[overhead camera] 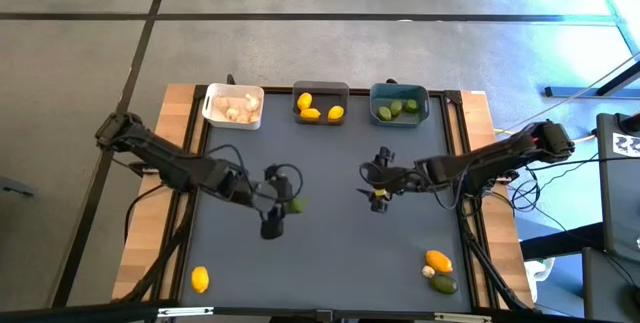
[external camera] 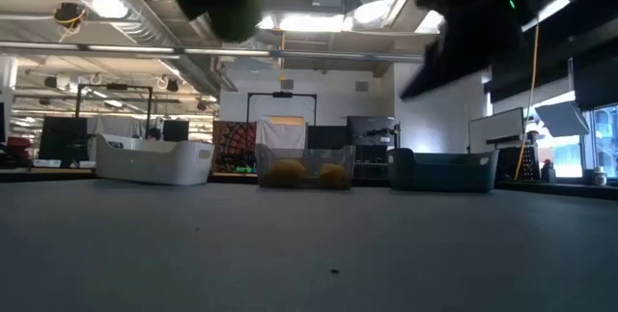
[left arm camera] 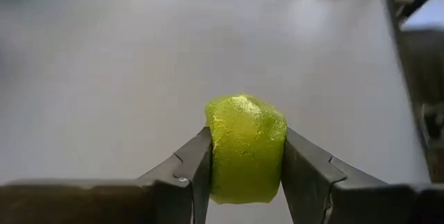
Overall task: Sort produce into baskets
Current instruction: Put the lime into the blue bin
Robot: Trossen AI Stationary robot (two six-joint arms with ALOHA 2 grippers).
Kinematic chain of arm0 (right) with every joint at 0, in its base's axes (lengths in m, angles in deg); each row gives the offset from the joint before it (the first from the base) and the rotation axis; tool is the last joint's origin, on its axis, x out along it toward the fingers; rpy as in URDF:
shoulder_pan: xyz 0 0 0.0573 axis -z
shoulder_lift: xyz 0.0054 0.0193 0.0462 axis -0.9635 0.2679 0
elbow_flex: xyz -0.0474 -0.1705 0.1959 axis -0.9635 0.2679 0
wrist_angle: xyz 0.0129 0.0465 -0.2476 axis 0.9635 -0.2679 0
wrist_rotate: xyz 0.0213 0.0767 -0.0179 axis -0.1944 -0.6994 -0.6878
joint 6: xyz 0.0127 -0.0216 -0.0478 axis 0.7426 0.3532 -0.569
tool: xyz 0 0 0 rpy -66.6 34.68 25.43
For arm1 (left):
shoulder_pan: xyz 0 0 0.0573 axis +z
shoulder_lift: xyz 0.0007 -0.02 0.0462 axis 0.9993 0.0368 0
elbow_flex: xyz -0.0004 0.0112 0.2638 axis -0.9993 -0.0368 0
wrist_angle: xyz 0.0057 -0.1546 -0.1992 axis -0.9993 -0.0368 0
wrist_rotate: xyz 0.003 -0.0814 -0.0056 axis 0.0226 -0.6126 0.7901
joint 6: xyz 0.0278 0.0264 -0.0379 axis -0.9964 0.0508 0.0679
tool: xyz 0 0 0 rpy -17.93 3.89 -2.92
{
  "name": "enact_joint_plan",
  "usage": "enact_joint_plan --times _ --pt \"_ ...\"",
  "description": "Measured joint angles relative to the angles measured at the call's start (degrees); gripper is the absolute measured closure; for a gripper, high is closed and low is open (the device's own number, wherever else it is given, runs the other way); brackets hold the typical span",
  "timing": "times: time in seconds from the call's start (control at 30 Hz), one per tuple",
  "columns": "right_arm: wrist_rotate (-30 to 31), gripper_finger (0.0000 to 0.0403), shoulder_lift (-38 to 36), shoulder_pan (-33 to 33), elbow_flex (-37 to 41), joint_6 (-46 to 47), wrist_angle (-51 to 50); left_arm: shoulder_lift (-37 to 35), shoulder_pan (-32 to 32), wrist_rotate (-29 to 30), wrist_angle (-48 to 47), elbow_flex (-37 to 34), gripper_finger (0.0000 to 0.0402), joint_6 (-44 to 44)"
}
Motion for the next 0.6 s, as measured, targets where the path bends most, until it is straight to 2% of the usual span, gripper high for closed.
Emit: enact_joint_plan --times 0.17,0.33,0.6 --pt "0.5 0.0088 0.0 -0.1 -6.1 -7.4 0.2 0.0 3.2 0.1 10.6 0.0 0.0266 -6.6" --pt "0.4 0.0102 0.0 -0.1 -9.9 -10.9 0.9 0.0 5.2 0.0 17.8 0.0 0.0265 -11.6" --pt "-6.7 0.0110 0.0 -0.1 -10.1 -10.0 10.9 0.1 7.1 0.0 26.1 0.0 0.0265 -17.7"
